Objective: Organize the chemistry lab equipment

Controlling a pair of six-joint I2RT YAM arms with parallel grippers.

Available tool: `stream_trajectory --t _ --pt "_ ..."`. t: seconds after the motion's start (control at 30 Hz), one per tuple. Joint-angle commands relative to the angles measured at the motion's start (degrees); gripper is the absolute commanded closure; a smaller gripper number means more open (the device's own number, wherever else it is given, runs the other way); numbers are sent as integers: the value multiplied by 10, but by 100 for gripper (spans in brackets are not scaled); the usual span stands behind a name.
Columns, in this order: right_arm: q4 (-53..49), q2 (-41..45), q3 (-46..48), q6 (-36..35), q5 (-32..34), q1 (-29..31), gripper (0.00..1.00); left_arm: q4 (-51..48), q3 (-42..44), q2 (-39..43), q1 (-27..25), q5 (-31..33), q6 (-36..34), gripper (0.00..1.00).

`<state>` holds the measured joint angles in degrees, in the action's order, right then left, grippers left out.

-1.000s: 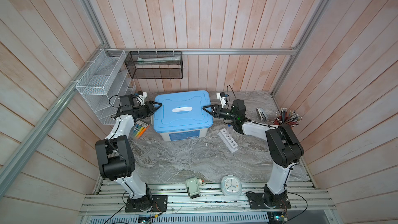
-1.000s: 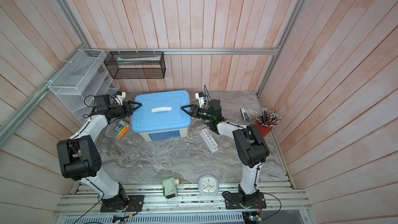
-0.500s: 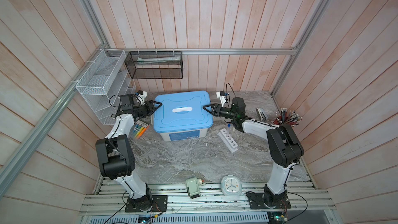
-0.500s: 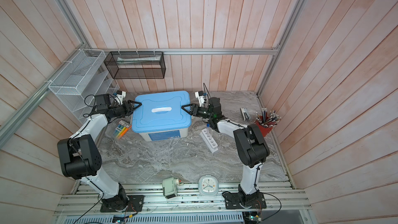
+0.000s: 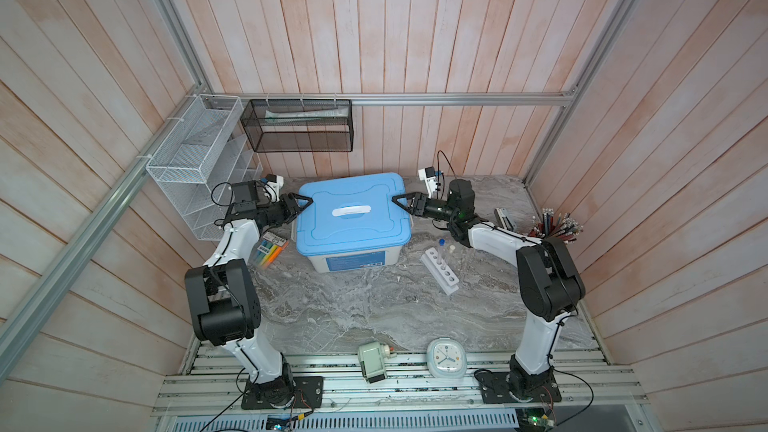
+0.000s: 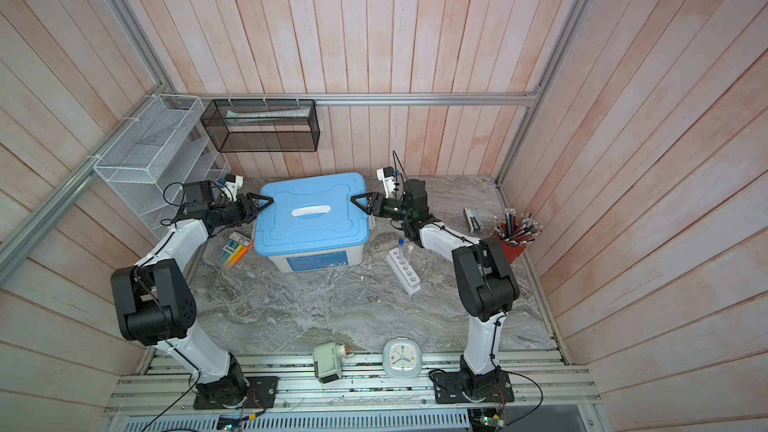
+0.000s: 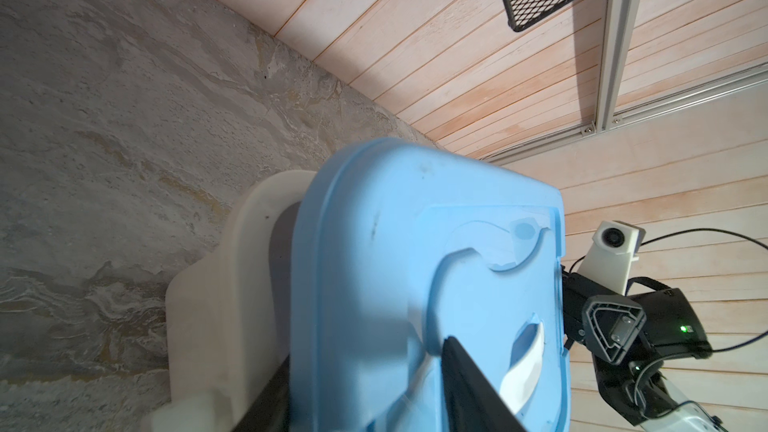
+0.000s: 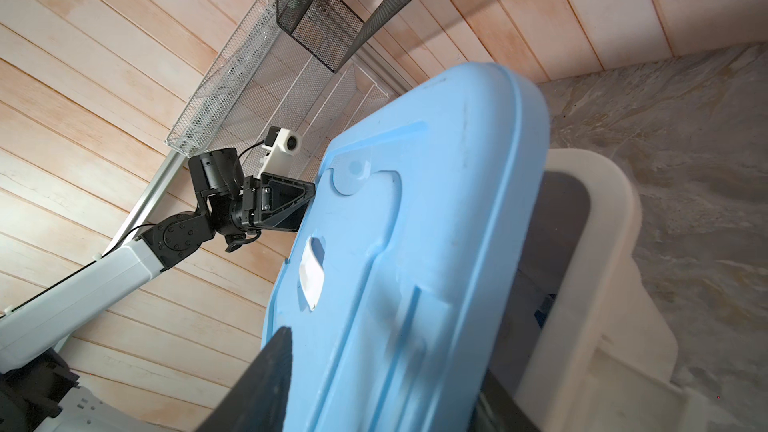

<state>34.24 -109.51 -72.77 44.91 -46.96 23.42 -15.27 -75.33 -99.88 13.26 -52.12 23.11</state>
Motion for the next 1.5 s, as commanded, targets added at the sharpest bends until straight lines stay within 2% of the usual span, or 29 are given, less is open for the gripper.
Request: stream_trajectory --t 0.0,0.63,1.33,1.47 --pt "-6 -16 -17 -13 -2 -6 42 -35 -2 -26 1 31 -15 47" --pt "-56 -58 -78 -50 -6 -20 42 -42 -3 -30 4 40 -19 45" --pt "-106 -98 -136 -83 -5 -20 42 -50 -4 -27 15 59 -26 32" --pt "-114 -104 -143 -89 -4 -20 42 -55 -7 -27 16 62 -29 24"
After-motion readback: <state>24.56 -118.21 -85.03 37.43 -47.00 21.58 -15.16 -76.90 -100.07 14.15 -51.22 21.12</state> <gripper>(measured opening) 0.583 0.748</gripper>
